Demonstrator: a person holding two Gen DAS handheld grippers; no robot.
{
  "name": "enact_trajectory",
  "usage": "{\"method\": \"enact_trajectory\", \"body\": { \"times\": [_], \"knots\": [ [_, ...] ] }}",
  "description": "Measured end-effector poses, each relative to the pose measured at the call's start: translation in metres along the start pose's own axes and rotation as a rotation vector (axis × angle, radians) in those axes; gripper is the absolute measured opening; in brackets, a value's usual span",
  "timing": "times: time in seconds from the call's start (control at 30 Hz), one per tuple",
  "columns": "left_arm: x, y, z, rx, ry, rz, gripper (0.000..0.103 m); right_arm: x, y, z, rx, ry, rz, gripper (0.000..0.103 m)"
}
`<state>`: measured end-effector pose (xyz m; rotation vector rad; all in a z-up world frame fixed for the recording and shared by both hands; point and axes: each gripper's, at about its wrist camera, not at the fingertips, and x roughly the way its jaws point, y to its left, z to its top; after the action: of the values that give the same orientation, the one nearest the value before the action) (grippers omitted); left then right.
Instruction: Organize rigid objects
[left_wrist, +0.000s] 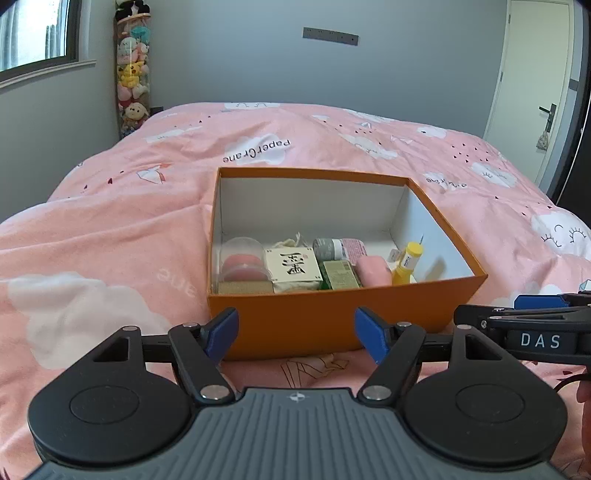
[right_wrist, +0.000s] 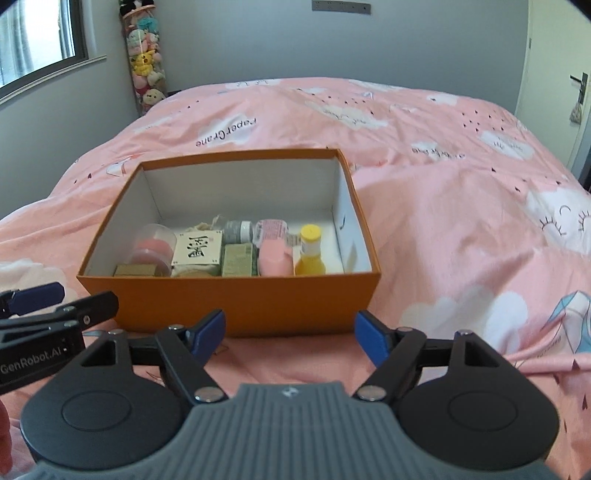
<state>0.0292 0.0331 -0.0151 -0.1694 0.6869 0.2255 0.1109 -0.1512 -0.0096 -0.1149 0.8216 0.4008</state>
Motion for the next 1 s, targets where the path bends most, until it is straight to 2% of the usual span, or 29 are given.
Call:
{"method": "enact_trajectory", "body": {
  "times": [0.27,0.57,1.0],
  "knots": [
    [-0.003,-0.007,-0.002,0.017,0.000,0.007,0.085,-0.006,-0.003,-0.007,0.016,-0.018,0.002,0.077],
    [0.000,-0.008,0.000,0.030,0.017,0.052,0.085,-0.007,-0.004,-0.009,0.011,-0.020,0.023,0.077],
    [0.001,-0.011,-0.002,0.045,0.019,0.048,0.085,0.000,-0.007,-0.010,0.022,0.008,0.030,0.078]
  ]
}}
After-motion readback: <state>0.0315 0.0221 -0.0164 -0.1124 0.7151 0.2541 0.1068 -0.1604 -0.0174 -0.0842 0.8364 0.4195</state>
